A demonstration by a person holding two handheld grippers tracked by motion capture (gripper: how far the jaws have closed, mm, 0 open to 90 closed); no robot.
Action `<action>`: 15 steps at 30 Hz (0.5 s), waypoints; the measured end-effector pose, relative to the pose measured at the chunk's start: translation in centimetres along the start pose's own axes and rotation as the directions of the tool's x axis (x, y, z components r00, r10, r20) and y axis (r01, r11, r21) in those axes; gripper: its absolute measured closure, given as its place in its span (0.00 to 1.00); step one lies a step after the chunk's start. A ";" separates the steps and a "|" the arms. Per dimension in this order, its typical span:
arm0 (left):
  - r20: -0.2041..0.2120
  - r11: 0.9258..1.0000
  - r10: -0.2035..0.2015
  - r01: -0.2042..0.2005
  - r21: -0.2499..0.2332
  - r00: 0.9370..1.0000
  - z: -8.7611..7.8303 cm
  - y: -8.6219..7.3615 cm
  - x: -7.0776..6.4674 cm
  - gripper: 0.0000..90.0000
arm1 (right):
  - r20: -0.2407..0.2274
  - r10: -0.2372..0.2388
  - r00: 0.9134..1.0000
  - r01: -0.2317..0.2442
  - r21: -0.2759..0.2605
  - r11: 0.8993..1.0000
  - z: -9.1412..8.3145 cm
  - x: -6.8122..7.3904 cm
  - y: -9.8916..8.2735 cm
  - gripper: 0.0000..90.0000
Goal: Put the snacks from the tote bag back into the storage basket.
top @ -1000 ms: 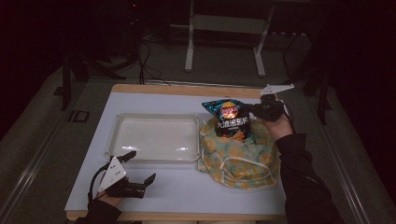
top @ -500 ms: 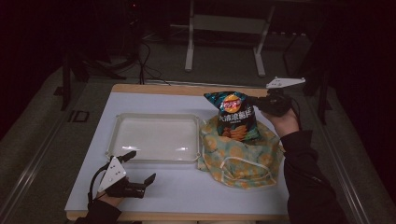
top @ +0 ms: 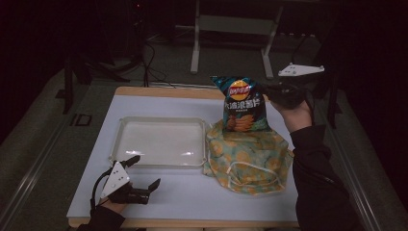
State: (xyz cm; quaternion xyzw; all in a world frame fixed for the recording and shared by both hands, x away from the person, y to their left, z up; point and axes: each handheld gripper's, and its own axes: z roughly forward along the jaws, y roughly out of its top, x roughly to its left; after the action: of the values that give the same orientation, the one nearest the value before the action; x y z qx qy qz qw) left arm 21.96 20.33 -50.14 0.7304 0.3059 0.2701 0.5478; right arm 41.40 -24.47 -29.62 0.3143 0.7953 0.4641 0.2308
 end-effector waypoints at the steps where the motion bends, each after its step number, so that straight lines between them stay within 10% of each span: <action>1: -0.001 1.000 0.001 -0.001 0.000 1.000 0.0 0.0 0.0 0.00 | -0.001 -0.002 1.000 0.002 -0.005 1.000 -0.1 0.1 0.3 1.00; 15: -0.001 1.000 -0.003 0.003 -0.005 1.000 0.0 0.0 0.0 0.00 | 0.020 -0.025 0.999 0.026 -0.078 0.997 -0.9 2.7 4.4 1.00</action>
State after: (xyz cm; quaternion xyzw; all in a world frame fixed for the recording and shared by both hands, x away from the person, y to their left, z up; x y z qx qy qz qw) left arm 21.93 20.33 -50.14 0.7285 0.3066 0.2705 0.5497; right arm 40.19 -21.44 -25.54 0.2992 0.7782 0.4890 0.2564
